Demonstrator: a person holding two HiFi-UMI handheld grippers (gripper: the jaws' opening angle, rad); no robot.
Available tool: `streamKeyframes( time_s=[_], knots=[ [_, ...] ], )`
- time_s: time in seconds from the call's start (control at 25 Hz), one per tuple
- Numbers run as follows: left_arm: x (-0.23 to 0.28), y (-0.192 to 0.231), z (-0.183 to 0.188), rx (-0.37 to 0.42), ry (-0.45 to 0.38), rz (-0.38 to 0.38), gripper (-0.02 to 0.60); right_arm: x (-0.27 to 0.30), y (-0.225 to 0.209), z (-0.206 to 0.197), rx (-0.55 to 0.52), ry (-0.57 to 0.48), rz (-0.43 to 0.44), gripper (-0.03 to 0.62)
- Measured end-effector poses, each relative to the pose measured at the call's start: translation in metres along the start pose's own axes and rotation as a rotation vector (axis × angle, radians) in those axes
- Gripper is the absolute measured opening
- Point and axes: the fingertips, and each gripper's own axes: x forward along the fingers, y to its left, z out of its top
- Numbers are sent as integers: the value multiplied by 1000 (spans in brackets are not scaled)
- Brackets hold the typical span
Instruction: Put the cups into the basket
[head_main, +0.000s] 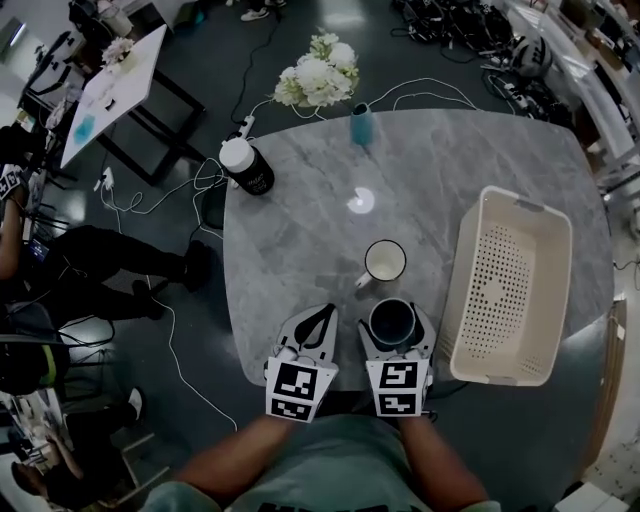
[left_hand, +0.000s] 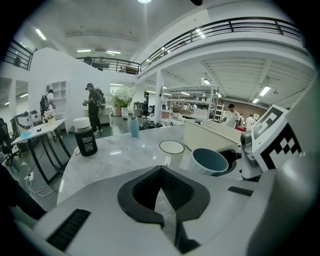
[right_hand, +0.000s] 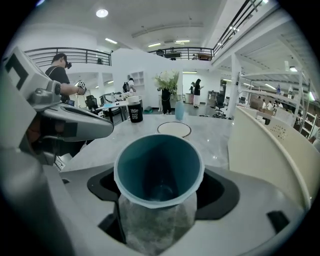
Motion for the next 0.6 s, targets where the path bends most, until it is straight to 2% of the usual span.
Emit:
streamKeyframes(
  time_s=[0.36, 0.6],
  knots=[
    [-6, -6, 3, 2, -12, 12, 8, -7, -1, 2, -7, -25, -10, 387],
    [-19, -10, 14, -4, -34, 26, 8, -30, 2, 30, 8, -81, 9, 387]
  ],
)
